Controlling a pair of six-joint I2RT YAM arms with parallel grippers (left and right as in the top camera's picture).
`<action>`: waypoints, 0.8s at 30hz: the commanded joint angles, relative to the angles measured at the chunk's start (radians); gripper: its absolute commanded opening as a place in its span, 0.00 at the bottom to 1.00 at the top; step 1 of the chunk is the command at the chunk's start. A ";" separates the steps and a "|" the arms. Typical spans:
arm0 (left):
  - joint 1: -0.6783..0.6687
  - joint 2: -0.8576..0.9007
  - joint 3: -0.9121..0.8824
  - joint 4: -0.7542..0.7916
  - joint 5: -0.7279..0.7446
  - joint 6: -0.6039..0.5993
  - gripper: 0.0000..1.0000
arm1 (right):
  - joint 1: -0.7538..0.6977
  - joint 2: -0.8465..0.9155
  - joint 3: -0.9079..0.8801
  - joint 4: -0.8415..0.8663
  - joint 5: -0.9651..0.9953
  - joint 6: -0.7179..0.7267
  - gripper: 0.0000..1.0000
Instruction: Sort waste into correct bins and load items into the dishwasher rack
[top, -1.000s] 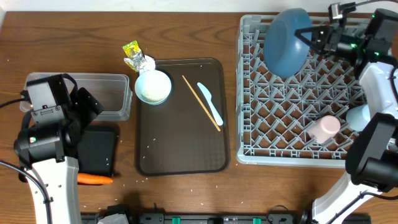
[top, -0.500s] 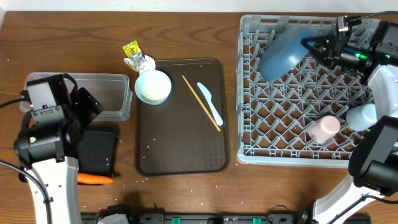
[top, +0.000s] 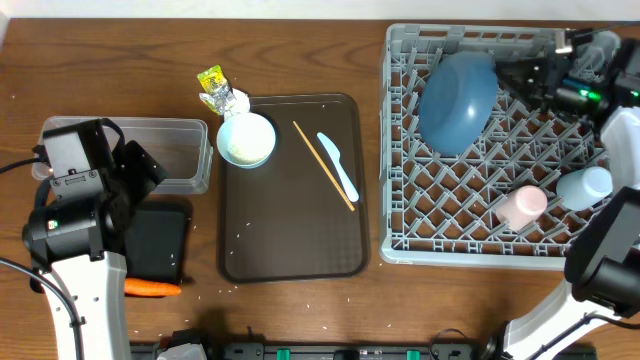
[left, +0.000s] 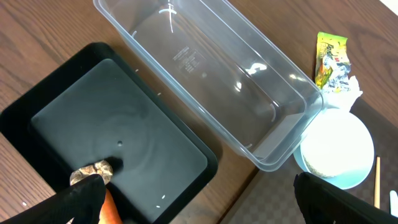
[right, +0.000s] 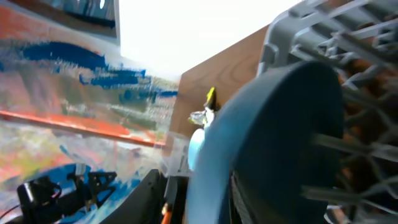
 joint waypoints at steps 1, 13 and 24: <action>0.006 -0.011 0.012 -0.002 -0.002 -0.005 0.98 | -0.013 -0.007 0.000 -0.024 -0.004 -0.115 0.30; 0.006 -0.011 0.012 -0.002 -0.002 -0.005 0.98 | -0.029 -0.063 0.002 0.264 -0.249 -0.016 0.38; 0.006 -0.011 0.012 -0.002 -0.002 -0.005 0.98 | 0.132 -0.438 0.002 0.171 0.181 0.102 0.40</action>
